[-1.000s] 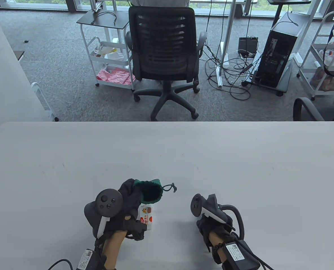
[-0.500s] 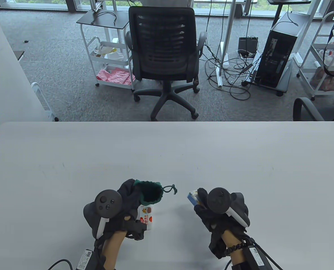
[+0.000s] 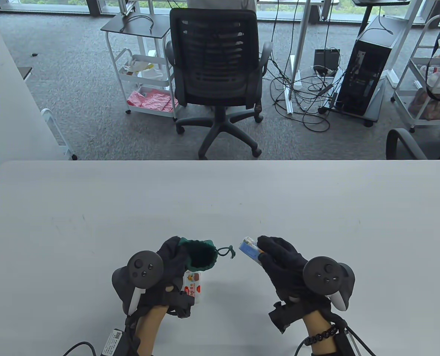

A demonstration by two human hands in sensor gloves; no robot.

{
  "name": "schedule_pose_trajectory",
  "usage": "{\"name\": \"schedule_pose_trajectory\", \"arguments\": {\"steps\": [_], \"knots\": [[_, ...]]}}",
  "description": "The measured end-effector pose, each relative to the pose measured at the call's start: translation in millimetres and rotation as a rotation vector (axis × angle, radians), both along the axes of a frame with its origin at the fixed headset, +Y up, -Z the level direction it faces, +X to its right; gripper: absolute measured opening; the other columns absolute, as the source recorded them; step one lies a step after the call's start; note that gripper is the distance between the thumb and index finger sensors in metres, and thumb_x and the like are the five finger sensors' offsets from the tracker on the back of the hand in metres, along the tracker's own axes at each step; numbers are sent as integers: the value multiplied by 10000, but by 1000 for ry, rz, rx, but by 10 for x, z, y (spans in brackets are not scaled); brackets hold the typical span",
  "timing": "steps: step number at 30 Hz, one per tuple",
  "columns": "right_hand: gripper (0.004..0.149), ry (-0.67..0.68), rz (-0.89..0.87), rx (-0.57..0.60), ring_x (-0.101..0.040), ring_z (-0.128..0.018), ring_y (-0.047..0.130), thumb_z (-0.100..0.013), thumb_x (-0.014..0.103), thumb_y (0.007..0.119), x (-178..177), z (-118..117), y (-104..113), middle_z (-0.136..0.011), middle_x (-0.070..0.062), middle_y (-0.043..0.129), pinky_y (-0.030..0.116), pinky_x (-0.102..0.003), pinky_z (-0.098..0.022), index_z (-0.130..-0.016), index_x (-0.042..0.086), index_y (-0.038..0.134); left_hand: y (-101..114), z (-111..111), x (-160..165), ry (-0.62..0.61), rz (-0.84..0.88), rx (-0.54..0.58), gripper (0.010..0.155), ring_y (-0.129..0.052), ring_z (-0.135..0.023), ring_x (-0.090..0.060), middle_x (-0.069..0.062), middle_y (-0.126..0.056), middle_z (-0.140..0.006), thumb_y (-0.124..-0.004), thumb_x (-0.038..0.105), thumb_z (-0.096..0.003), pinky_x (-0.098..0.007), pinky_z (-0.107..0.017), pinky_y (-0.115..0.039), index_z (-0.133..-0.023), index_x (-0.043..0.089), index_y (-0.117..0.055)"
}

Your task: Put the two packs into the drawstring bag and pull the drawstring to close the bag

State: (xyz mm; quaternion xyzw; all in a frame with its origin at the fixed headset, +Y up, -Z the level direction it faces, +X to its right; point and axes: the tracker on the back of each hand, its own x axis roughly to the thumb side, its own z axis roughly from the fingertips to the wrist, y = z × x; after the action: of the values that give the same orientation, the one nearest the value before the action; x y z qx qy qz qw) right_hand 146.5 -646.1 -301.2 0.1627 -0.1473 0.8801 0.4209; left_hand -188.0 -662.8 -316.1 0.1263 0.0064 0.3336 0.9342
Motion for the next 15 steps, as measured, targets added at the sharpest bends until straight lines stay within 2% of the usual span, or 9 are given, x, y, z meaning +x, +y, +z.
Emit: {"name": "schedule_pose_trajectory", "arguments": {"steps": [6,15], "knots": [[538,71,-55,53,-288,-560,1033,-527,497,696,-96,94,92,-885,-191,837,914,-441,-437,-917,139,786,-9,4,68,-30,-32,5,490,-1164,-361,-131,-1,-1074,-586,-784,415,-508,-375,-384,-978,-879,94,-801],[521,148,43,53,-257,-500,1057,-522,510,704,-388,160,31,-836,-168,889,936,-409,-387,-869,144,836,-10,54,295,-121,-121,34,491,-1164,-360,-133,2,-1076,-586,-789,419,-503,-374,-392,-975,-877,101,-806]]}}
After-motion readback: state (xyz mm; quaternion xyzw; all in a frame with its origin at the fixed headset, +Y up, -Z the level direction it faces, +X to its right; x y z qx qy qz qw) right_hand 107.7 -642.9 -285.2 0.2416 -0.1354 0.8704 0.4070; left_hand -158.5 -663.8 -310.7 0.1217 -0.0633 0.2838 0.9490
